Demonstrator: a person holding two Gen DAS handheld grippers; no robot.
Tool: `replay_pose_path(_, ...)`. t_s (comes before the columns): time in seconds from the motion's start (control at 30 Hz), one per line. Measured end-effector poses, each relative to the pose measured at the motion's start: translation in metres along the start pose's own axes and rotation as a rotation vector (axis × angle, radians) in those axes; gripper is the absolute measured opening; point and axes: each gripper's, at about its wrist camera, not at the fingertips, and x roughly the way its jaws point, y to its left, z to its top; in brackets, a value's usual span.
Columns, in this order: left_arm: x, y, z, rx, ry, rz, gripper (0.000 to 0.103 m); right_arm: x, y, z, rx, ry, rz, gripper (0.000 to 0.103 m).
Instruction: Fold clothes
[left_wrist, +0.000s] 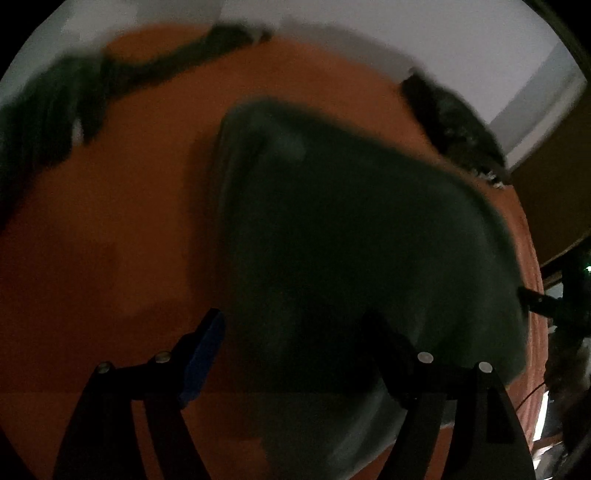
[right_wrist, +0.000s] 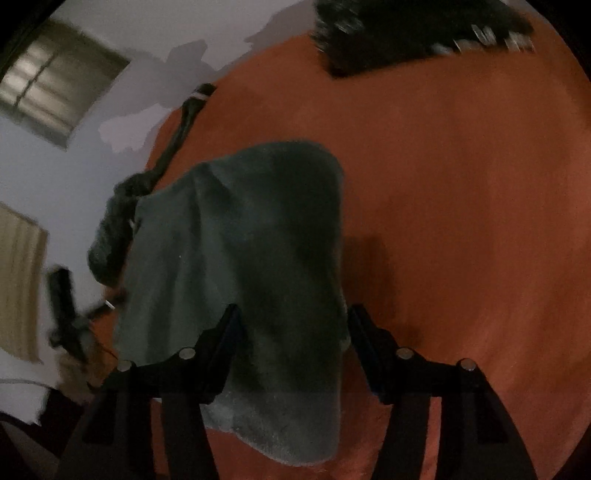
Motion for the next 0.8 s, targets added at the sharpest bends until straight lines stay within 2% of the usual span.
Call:
replay_pose_path(0.03,0.002,0.007,-0.005,-0.039,0.018,-0.037,0.072,0.0,-0.003,-0.002,0.021,-0.003,0.026,0.023)
replay_pose_path(0.07,0.004,0.012,-0.008,-0.062,0.032,-0.064,0.048,-0.003,-0.001,-0.002,0.025,-0.016,0.04,0.022)
replay_pose_path(0.1,0.007,0.014,-0.009,-0.075,0.045,-0.085,0.035,-0.008,0.003,-0.002,0.012,-0.033,0.037,0.019)
replay_pose_path(0.13,0.009,0.016,-0.011,-0.089,0.057,-0.106,0.031,-0.015,0.009,-0.003,-0.007,-0.064,0.033,0.019)
replay_pose_path(0.2,0.003,0.013,-0.012,-0.082,0.034,-0.115,0.026,-0.033,0.018,-0.006,-0.044,-0.145,0.014,0.017)
replay_pose_path(0.3,-0.005,0.012,-0.014,-0.066,-0.003,-0.142,0.026,-0.034,0.015,0.003,-0.034,-0.178,-0.024,0.017)
replay_pose_path(0.4,0.004,0.021,-0.016,-0.066,0.02,-0.17,0.029,-0.007,-0.005,0.014,-0.014,-0.122,-0.029,0.017)
replay_pose_path(0.43,0.006,0.023,-0.016,-0.062,0.026,-0.173,0.032,0.003,-0.011,0.012,-0.006,-0.101,-0.026,0.017)
replay_pose_path(0.47,0.007,0.025,-0.015,-0.061,0.026,-0.175,0.039,0.009,-0.014,0.011,-0.004,-0.089,-0.025,0.02)
replay_pose_path(0.53,-0.004,0.026,-0.017,-0.049,0.005,-0.155,0.042,0.006,-0.009,0.007,-0.03,-0.104,-0.04,0.028)
replay_pose_path(0.57,-0.012,0.026,-0.018,-0.037,-0.012,-0.141,0.044,-0.001,-0.006,0.005,-0.044,-0.114,-0.053,0.041)
replay_pose_path(0.6,-0.022,0.024,-0.018,-0.013,-0.037,-0.118,0.044,-0.01,-0.002,0.003,-0.061,-0.129,-0.074,0.05)
replay_pose_path(0.7,-0.051,0.013,-0.006,0.059,-0.105,-0.07,0.051,-0.037,0.015,0.002,-0.143,-0.191,-0.134,0.05)
replay_pose_path(0.77,-0.061,0.002,0.004,0.107,-0.132,-0.061,0.064,-0.051,0.032,0.01,-0.198,-0.233,-0.154,0.051)
replay_pose_path(0.8,-0.061,-0.009,0.013,0.137,-0.135,-0.069,0.067,-0.053,0.042,0.015,-0.216,-0.248,-0.149,0.055)
